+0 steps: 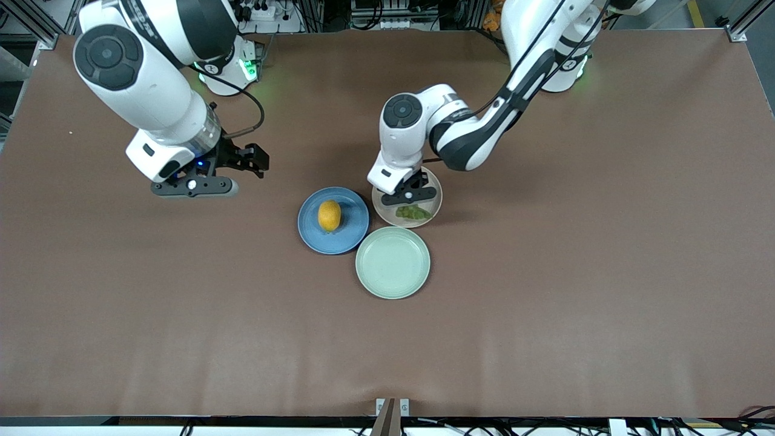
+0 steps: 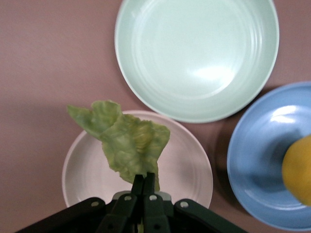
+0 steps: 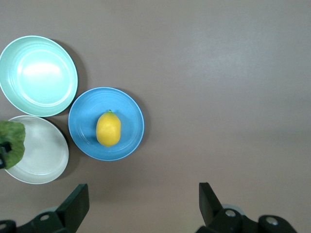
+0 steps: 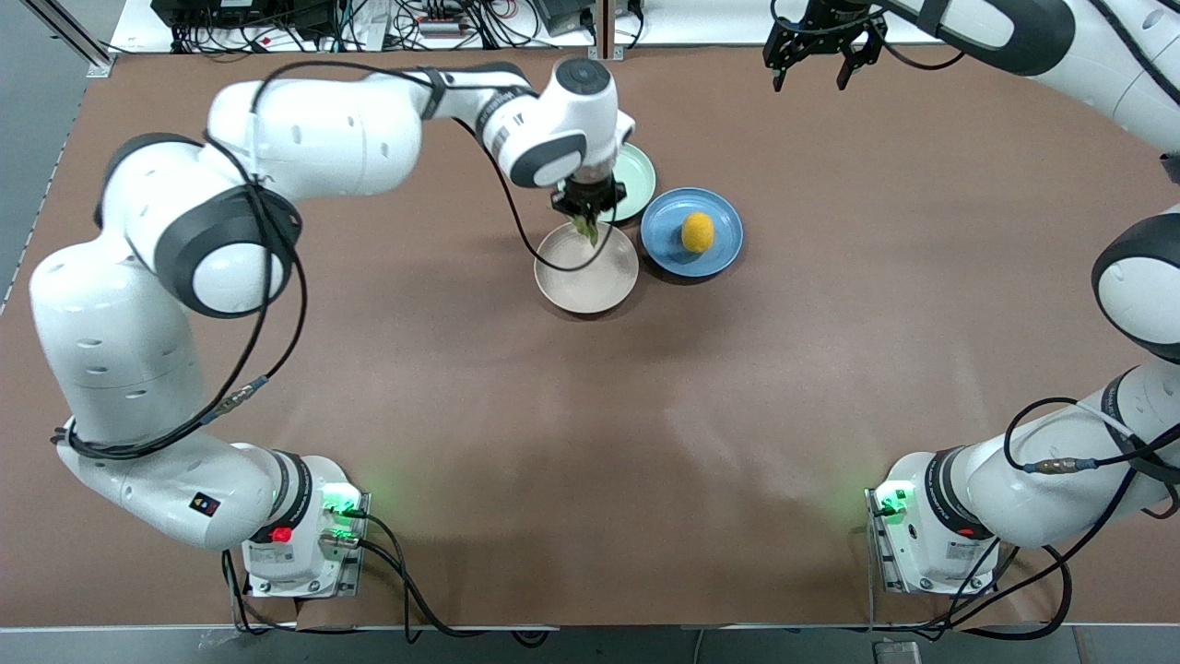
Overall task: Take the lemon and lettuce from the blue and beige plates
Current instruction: 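Lift the lettuce with the left gripper while the right gripper reaches the lemon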
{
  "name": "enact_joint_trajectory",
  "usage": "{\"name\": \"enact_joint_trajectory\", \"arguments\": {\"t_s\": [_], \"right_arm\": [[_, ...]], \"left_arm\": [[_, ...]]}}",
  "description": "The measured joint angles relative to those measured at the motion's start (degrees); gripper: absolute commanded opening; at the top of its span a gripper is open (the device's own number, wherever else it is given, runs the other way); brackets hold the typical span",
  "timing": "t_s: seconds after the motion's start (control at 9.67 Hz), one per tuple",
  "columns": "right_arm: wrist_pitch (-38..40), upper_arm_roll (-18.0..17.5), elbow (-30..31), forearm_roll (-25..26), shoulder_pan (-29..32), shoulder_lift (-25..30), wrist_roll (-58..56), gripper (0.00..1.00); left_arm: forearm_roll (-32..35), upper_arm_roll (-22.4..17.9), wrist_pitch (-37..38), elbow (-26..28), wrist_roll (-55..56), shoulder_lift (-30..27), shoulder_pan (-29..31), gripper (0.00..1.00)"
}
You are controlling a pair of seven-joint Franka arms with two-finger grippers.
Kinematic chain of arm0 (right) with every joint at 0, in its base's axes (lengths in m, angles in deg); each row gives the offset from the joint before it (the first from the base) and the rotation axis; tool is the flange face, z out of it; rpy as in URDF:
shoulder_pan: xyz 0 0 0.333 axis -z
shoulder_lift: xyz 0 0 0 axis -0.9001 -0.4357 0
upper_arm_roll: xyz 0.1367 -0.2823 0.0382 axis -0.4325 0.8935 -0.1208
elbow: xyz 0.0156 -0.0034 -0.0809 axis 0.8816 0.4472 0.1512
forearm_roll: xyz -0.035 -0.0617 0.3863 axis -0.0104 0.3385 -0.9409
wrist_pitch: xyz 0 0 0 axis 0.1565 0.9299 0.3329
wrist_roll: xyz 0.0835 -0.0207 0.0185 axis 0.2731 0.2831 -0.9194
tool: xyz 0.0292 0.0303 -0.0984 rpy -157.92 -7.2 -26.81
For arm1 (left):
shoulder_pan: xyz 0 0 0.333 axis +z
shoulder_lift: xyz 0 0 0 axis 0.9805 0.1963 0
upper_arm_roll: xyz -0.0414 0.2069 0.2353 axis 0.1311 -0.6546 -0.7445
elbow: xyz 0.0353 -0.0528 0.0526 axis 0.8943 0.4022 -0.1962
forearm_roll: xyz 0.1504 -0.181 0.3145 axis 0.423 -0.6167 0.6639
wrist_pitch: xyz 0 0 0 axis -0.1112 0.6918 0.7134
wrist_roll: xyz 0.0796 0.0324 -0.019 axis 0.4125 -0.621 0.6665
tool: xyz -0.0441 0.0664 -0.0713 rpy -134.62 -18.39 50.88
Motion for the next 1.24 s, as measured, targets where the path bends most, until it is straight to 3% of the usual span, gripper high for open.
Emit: {"name": "enact_joint_trajectory", "arguments": {"t_s": [0.41,1.24], "right_arm": [[-9.2,-0.1,7.8,-0.4,-2.6,-1.1,6.1,1.0],[-28.0,-0.1,13.4,-0.5,-8.0,-10.6,14.7,1.0]], "left_arm": [[0.0,-0.1,2.1,0.0,-6.5,-2.1,7.8,0.0],[-1.4,-0.1,3.0,-1.3,-42.7,-4.1,28.2,0.0]]}}
